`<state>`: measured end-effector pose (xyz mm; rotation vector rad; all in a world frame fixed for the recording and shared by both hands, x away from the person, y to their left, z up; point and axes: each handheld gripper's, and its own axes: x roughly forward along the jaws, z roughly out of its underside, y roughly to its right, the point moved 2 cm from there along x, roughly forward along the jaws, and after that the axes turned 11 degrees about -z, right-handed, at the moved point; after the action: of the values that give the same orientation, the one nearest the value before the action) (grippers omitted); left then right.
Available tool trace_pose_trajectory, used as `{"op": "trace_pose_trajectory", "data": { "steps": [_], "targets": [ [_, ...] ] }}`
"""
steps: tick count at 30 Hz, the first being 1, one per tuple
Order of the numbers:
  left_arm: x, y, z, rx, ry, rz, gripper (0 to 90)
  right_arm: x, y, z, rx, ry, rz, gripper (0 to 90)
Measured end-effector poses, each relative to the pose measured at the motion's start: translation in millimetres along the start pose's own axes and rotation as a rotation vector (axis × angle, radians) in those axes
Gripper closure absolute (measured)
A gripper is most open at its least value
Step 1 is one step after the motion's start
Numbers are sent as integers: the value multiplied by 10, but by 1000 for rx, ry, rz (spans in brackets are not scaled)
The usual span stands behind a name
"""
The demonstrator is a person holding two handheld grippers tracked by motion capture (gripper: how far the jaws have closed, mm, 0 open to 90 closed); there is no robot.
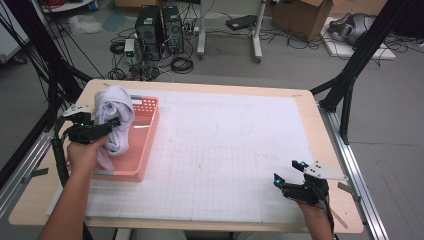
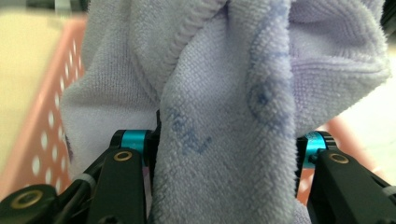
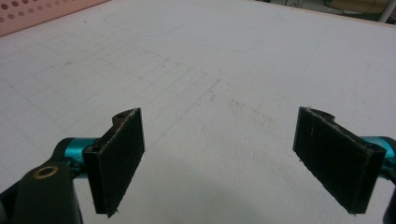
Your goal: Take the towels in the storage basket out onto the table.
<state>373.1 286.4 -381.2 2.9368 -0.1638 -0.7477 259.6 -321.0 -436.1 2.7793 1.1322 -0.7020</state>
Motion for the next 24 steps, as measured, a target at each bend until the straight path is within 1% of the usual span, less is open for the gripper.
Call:
{"op": "trace_pose_trajectory", "data": {
  "steps": [2, 3, 4, 5, 6, 7, 8, 10, 11, 12, 13, 14, 15, 16, 20, 21, 22, 24],
  "targets": [
    [-79, 31, -31, -2, 60, 21, 510, -3, -2, 0, -4, 1, -2, 153],
    [-152, 67, -57, -1, 111, 45, 510, -3, -1, 2, -8, -2, -2, 153],
    [-152, 67, -57, -1, 111, 45, 509, -4, -4, 5, -8, -6, -3, 153],
    [-188, 88, -70, 1, 133, 53, 509, -5, -8, 7, -6, -10, -5, 153],
    [-222, 100, -86, 7, 150, 63, 509, -6, -2, 5, -14, -7, -2, 153],
    [-286, 130, -122, 2, 192, 77, 509, -9, -3, 3, -14, -9, -2, 153],
    [-286, 130, -122, 2, 192, 77, 509, -9, -3, 3, -14, -9, -2, 153],
    [-350, 161, -159, 8, 228, 95, 509, -14, -1, -5, -19, -11, 0, 153],
    [-407, 208, -195, 15, 252, 122, 509, -17, 3, -10, -25, -9, 2, 153],
    [-435, 236, -212, 25, 266, 137, 509, -18, 3, -15, -25, -9, 4, 153],
    [-435, 236, -212, 25, 266, 137, 509, -19, 0, -20, -22, -7, 6, 153],
    [-488, 296, -245, 30, 290, 167, 509, -20, 1, -24, -22, -5, 7, 153],
    [-488, 296, -245, 30, 290, 167, 508, -20, 1, -24, -22, -5, 7, 153],
    [-511, 327, -263, 36, 305, 180, 508, -16, -3, -22, -15, -7, 6, 153],
    [-598, 481, -350, 52, 357, 240, 508, -7, -2, -19, -16, -9, 2, 153],
    [-634, 570, -379, 62, 376, 270, 507, 2, 0, -25, -15, -4, 0, 153],
    [-634, 570, -379, 62, 376, 270, 506, 7, 2, -28, -16, -3, -3, 153],
    [-663, 662, -390, 88, 387, 306, 505, 15, 10, -30, -24, -3, -4, 153]
  ]
}}
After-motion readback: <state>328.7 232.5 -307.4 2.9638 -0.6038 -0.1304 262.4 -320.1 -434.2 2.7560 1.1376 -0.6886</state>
